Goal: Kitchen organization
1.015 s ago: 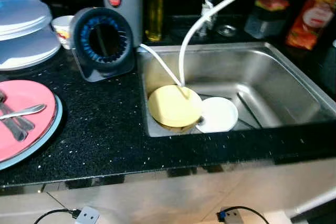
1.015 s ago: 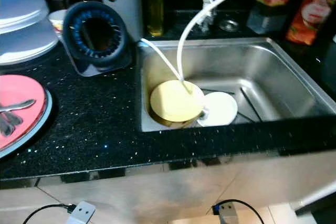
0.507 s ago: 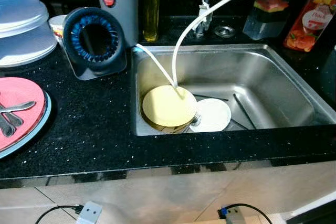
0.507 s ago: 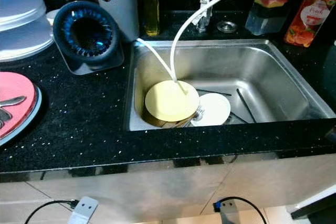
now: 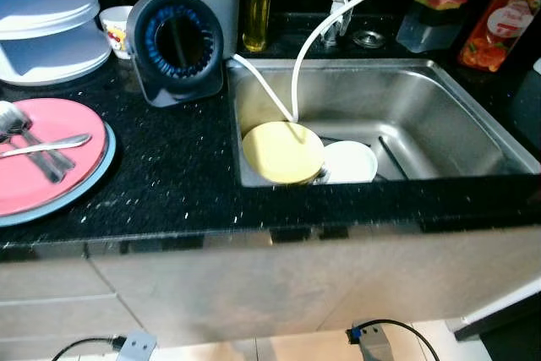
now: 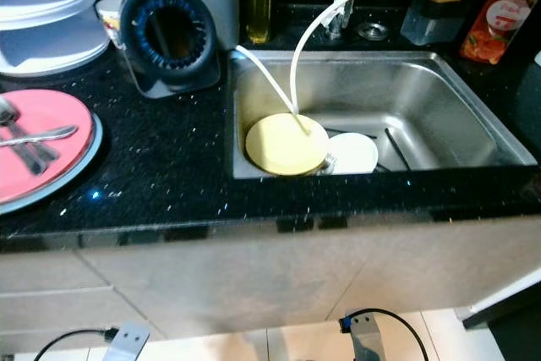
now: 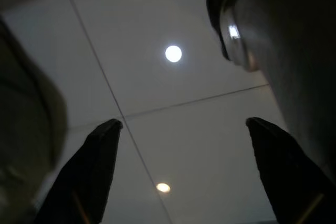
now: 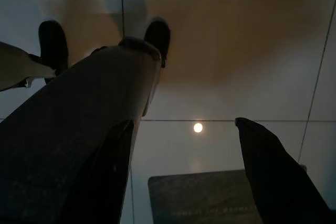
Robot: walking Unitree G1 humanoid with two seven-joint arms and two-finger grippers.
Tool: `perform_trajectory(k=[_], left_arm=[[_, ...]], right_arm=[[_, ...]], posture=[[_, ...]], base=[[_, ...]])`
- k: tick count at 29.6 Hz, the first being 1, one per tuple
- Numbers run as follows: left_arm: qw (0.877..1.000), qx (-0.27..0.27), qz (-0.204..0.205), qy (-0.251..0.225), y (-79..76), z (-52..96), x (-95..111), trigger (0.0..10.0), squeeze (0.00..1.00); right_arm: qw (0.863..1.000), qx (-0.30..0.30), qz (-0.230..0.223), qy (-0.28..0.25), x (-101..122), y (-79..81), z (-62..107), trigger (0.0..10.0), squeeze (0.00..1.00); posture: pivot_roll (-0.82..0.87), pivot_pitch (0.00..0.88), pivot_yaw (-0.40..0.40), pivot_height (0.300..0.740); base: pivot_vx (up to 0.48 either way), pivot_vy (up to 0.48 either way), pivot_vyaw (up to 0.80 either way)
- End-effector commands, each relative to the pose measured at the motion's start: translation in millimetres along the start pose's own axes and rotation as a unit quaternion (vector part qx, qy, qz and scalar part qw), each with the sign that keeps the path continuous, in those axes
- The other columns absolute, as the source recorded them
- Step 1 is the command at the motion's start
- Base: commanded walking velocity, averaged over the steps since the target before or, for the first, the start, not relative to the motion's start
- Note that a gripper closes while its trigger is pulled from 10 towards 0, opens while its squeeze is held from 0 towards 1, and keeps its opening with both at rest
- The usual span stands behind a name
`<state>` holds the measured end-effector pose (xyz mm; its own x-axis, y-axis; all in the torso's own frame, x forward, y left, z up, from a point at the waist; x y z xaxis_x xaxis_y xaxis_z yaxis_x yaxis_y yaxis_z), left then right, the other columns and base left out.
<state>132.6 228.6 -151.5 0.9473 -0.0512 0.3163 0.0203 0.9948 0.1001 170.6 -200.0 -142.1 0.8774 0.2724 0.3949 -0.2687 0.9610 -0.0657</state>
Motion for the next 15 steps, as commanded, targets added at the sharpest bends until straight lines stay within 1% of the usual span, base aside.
perform_trajectory(k=[1,15], left_arm=[[1.0,-0.005,0.009,0.013,-4.8,-0.2,-8.0,10.0,0.0],[1.0,-0.003,0.001,0.013,-2.8,-0.2,-5.7,10.0,0.0]], right_arm=[[1.0,0.016,0.001,0.023,-14.6,9.4,0.1,10.0,0.0],[1.0,0.021,0.0,0.014,-14.2,11.7,0.0,10.0,0.0]], posture=[[0.09,0.069,-0.033,0.74],[0.08,0.064,-0.03,0.74]], base=[[0.0,0.0,0.0],[0.0,0.0,0.0]])
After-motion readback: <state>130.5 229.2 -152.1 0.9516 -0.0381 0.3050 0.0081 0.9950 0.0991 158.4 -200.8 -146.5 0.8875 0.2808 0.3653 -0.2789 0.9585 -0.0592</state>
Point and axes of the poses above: a point about 5 cm out from each wrist's last joint towards the gripper, its own z axis pointing back from the gripper into the wrist, its own x axis along the axis of the wrist's last joint, y = z × x, the point moved 5 cm from there along -z, pointing out of the wrist towards the gripper, and after that the axes turned 10 degrees about z, right-handed, at the moved point
